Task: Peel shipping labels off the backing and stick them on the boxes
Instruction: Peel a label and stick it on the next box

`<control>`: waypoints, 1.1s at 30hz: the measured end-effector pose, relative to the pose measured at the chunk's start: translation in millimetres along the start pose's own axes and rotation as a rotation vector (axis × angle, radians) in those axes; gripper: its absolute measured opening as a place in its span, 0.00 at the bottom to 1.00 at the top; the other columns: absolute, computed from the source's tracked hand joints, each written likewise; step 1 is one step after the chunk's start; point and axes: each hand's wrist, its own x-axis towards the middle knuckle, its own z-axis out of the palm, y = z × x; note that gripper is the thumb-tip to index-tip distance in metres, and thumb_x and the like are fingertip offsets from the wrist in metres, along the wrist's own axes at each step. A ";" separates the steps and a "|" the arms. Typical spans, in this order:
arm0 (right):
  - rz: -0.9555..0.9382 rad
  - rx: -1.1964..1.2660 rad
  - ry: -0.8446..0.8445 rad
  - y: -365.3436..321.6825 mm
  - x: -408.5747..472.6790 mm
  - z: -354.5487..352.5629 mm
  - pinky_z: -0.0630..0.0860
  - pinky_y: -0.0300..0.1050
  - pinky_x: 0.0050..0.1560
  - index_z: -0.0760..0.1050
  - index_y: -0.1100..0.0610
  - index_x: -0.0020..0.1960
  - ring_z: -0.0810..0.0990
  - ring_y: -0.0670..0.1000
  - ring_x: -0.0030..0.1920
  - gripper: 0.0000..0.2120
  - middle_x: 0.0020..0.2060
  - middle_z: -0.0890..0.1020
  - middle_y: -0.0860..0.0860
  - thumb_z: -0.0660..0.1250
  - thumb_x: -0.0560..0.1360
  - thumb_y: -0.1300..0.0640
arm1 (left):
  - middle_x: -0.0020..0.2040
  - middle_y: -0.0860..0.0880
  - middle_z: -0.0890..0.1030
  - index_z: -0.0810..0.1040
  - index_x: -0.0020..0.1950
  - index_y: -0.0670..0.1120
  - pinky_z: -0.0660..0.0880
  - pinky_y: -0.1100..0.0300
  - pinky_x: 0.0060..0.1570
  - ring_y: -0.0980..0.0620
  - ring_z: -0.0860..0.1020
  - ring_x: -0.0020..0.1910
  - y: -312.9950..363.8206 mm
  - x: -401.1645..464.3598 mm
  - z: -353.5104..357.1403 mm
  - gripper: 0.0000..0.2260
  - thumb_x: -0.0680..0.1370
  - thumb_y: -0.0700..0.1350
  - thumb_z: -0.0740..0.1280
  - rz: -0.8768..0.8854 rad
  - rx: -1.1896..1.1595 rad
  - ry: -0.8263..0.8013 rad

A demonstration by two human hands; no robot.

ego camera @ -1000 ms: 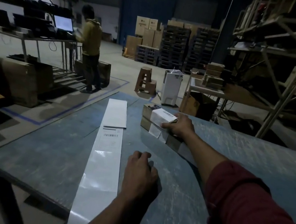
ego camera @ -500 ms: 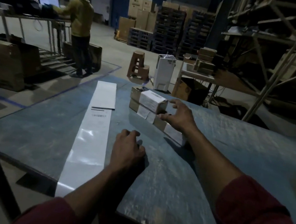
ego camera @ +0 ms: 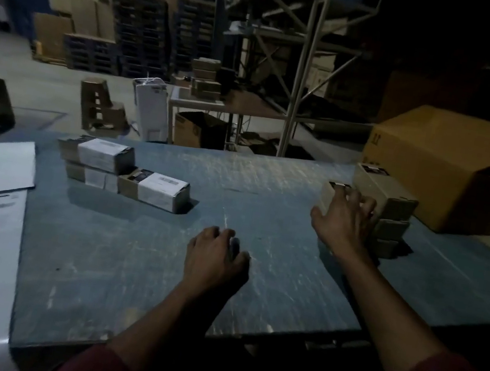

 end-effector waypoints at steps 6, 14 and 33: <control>0.072 -0.221 -0.030 27.4 -1.3 11.1 0.58 0.65 0.75 0.69 0.60 0.75 0.54 0.67 0.79 0.35 0.79 0.62 0.60 0.70 0.77 0.40 | 0.42 0.52 0.75 0.75 0.42 0.52 0.73 0.50 0.56 0.46 0.77 0.48 -3.0 -2.5 11.2 0.16 0.75 0.64 0.62 0.065 0.115 0.040; -0.009 -0.245 0.015 20.4 0.3 15.9 0.65 0.63 0.71 0.72 0.58 0.69 0.68 0.67 0.71 0.27 0.69 0.76 0.60 0.73 0.74 0.50 | 0.42 0.52 0.75 0.75 0.42 0.52 0.73 0.50 0.56 0.46 0.77 0.48 -0.4 -4.9 10.8 0.16 0.75 0.63 0.61 0.069 0.127 0.052; -0.122 0.216 -0.047 7.8 8.0 4.7 0.72 0.50 0.46 0.65 0.43 0.63 0.72 0.59 0.63 0.31 0.59 0.80 0.54 0.80 0.69 0.46 | 0.58 0.49 0.80 0.80 0.61 0.53 0.77 0.48 0.61 0.47 0.80 0.59 3.7 -4.7 1.8 0.20 0.74 0.61 0.67 -0.053 -0.159 0.036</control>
